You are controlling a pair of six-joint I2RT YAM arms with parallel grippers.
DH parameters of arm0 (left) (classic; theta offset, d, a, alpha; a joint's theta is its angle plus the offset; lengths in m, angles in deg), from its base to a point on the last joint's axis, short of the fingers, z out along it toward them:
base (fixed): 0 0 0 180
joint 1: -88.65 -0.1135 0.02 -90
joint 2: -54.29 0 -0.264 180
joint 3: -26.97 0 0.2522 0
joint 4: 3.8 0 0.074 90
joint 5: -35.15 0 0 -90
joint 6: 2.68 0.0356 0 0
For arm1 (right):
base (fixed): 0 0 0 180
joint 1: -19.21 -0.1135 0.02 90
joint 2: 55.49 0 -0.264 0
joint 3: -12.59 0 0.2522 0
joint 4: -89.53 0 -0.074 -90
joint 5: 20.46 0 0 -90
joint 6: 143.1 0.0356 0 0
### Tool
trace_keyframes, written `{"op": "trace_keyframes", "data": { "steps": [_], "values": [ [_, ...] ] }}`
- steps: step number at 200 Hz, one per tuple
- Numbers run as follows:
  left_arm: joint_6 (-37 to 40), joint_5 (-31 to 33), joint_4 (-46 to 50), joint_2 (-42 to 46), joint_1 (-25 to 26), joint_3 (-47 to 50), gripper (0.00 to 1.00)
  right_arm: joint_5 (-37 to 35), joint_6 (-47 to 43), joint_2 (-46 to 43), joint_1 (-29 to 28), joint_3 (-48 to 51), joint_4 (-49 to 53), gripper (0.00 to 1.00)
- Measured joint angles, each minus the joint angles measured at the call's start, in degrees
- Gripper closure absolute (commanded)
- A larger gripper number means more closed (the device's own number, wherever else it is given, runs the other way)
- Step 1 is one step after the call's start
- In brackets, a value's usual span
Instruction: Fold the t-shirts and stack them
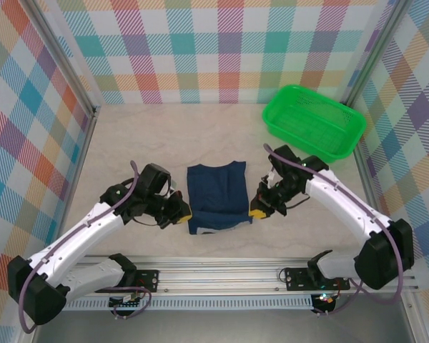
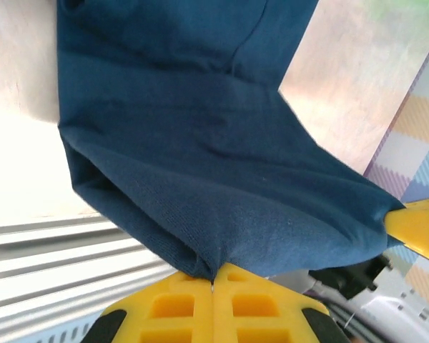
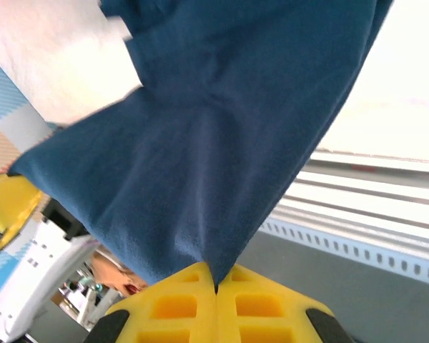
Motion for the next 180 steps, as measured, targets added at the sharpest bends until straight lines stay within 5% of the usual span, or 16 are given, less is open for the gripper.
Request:
{"op": "trace_keyframes", "data": {
  "steps": [180],
  "values": [
    [4.4,1.8,-1.4,-25.4,-14.3,-20.4,1.00,-1.7,-3.0,31.3,8.2,-33.7,-0.3,1.00]
  ]
}}
